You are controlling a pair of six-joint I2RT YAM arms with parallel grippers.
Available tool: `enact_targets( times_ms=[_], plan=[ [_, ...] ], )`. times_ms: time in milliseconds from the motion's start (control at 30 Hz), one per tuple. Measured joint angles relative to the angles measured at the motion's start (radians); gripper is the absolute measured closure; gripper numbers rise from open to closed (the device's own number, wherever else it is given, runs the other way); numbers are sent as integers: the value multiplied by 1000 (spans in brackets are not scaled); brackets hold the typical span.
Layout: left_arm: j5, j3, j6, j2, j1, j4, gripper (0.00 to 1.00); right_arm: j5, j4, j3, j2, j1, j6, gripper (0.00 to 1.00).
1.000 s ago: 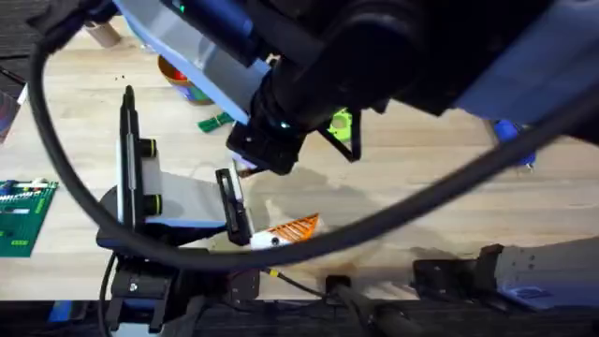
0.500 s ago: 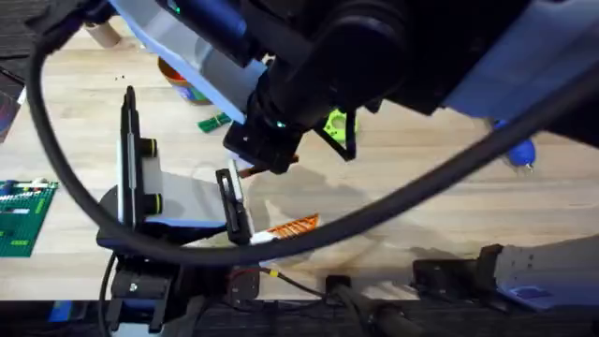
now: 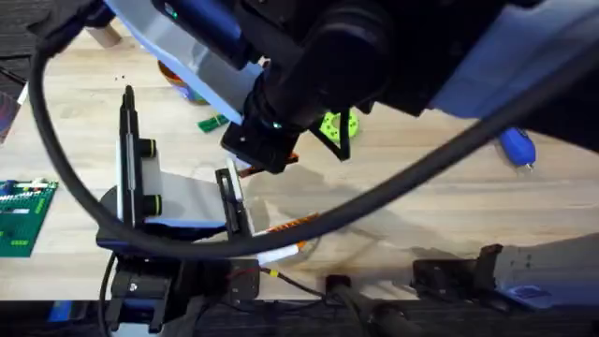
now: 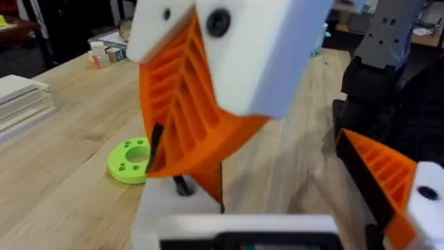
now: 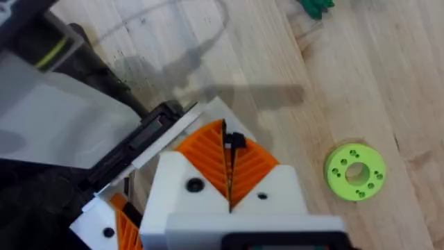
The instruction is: Pick up the gripper from the table and insert it into the empty holder that is missing its gripper. Then pick up a screw, insert it into the mounting hole, and use the screwdriver to tighten it. Finally, clean up the table by picking up the vegetable and placing it into the bucket.
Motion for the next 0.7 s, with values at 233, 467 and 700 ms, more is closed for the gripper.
enact_targets(
  times_ms=[233,467,700],
  plan=[
    [0,0,0,0,0,-3,9,0,-25,0,0,0,0,993],
    [0,0,1,0,0,2,8,-1,-31,0,0,0,4,630],
    [0,0,1,0,0,2,8,5,-19,0,0,-14,10,66]
  ],
)
